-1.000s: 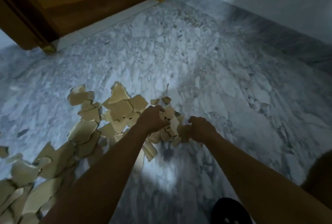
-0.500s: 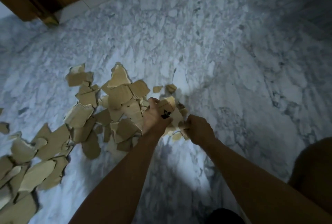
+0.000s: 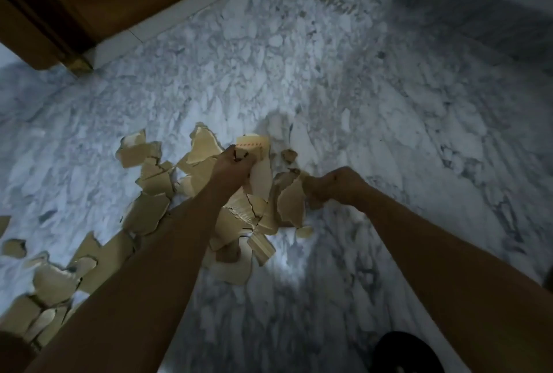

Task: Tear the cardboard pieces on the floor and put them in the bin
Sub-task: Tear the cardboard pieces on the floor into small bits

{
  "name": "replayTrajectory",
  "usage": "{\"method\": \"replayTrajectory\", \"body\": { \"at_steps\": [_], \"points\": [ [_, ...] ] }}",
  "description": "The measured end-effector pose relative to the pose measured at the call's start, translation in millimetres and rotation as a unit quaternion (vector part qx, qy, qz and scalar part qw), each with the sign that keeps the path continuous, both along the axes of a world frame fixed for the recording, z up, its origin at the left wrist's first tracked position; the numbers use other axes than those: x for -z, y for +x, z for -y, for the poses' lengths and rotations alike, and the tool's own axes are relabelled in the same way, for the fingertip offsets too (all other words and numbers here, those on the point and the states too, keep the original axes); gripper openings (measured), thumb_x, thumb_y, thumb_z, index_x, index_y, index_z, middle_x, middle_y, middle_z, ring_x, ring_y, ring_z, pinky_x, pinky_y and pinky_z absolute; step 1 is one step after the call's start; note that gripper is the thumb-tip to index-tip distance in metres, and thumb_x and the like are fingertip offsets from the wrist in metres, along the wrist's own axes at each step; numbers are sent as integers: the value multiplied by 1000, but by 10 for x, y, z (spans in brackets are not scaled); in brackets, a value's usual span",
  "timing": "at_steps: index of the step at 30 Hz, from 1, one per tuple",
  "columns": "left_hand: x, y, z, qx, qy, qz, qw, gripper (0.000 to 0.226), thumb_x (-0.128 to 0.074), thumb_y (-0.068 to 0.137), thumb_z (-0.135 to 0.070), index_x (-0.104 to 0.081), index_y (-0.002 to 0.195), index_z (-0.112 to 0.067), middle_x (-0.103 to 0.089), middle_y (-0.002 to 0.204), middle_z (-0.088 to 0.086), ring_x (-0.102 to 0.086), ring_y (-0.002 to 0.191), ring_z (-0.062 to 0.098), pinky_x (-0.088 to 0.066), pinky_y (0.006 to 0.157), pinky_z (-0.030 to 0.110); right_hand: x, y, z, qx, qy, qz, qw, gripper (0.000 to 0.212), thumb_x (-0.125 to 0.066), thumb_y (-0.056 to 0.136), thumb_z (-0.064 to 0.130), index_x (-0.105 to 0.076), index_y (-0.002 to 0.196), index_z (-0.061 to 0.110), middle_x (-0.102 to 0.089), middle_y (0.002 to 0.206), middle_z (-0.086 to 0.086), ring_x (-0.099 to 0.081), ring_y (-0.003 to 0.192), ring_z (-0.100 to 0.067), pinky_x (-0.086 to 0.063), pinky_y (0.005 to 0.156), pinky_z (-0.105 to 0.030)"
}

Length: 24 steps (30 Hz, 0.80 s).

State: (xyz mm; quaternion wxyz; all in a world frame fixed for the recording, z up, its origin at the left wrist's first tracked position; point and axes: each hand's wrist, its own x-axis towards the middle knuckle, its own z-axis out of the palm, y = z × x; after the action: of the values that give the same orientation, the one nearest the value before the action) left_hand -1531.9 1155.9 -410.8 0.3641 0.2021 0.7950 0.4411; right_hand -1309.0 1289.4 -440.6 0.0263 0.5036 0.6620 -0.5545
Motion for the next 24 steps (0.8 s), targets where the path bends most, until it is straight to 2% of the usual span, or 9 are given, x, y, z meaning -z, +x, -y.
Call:
{"method": "replayTrajectory", "body": {
  "at_steps": [2, 5, 6, 8, 11, 14, 19, 22, 24],
  "points": [
    [16, -88, 153, 16, -25, -10, 1000, 9, -64, 90, -22, -64, 98, -16, -65, 85, 4, -64, 77, 22, -58, 66, 36, 10, -161, 191, 16, -50, 51, 997, 51, -87, 66, 50, -75, 92, 9, -75, 90, -8, -71, 84, -21, -54, 59, -28],
    [82, -145, 406, 10, -33, 4, 999, 14, -63, 87, -24, -68, 97, -16, -66, 82, 7, -62, 71, 23, -50, 56, 28, 167, -443, 517, 63, -23, 81, 994, 59, -83, 60, 57, -68, 94, 12, -70, 91, -6, -69, 80, -19, -50, 54, -22],
    [119, -156, 473, 1, -37, 12, 999, 18, -63, 85, -28, -68, 98, -16, -67, 84, 9, -62, 72, 25, -51, 58, 31, 227, -531, 614, 90, 7, 92, 992, 55, -77, 63, 58, -68, 94, 13, -69, 94, -5, -68, 81, -20, -52, 58, -22],
    [174, -161, 583, -8, -46, 27, 999, 28, -62, 80, -33, -68, 102, -16, -69, 92, 15, -64, 78, 28, -54, 67, 37, 367, -614, 794, 118, 90, 130, 980, 52, -65, 68, 59, -68, 98, 17, -67, 104, -4, -67, 92, -25, -57, 80, -35],
    [260, -143, 751, -4, -57, 51, 997, 35, -59, 81, -34, -68, 107, -12, -70, 97, 17, -65, 84, 31, -54, 74, 41, 453, -594, 979, 22, 253, 184, 949, 37, -61, 82, 48, -66, 108, 22, -60, 113, -2, -61, 105, -28, -42, 99, -49],
    [302, -134, 861, -15, -65, 72, 995, 29, -60, 89, -28, -69, 109, -8, -71, 100, 19, -67, 87, 32, -56, 75, 42, 501, -561, 1050, -28, 404, 147, 903, 40, -68, 79, 46, -61, 112, 25, -62, 109, 0, -62, 99, -26, -37, 99, -50],
    [257, -97, 835, 21, -87, 55, 994, 30, -61, 88, -32, -72, 105, -10, -73, 102, 16, -69, 97, 34, -57, 86, 54, 596, -463, 1028, -77, 475, 129, 867, 16, -62, 87, 35, -60, 98, 24, -67, 91, 6, -60, 81, -22, -39, 81, -41],
    [212, -92, 746, 47, -99, 22, 994, 25, -61, 87, -28, -72, 102, -11, -73, 98, 14, -70, 94, 33, -57, 84, 53, 566, -414, 1054, -70, 492, 107, 861, 21, -68, 83, 24, -58, 102, 23, -67, 92, 6, -60, 80, -21, -41, 81, -42],
    [159, -102, 652, 64, -98, 8, 993, 23, -63, 88, -27, -72, 102, -12, -73, 96, 11, -70, 92, 31, -57, 81, 48, 489, -430, 1039, -30, 452, 58, 890, 33, -71, 84, 29, -52, 110, 25, -66, 87, 8, -64, 78, -17, -46, 84, -41]
  ]
}}
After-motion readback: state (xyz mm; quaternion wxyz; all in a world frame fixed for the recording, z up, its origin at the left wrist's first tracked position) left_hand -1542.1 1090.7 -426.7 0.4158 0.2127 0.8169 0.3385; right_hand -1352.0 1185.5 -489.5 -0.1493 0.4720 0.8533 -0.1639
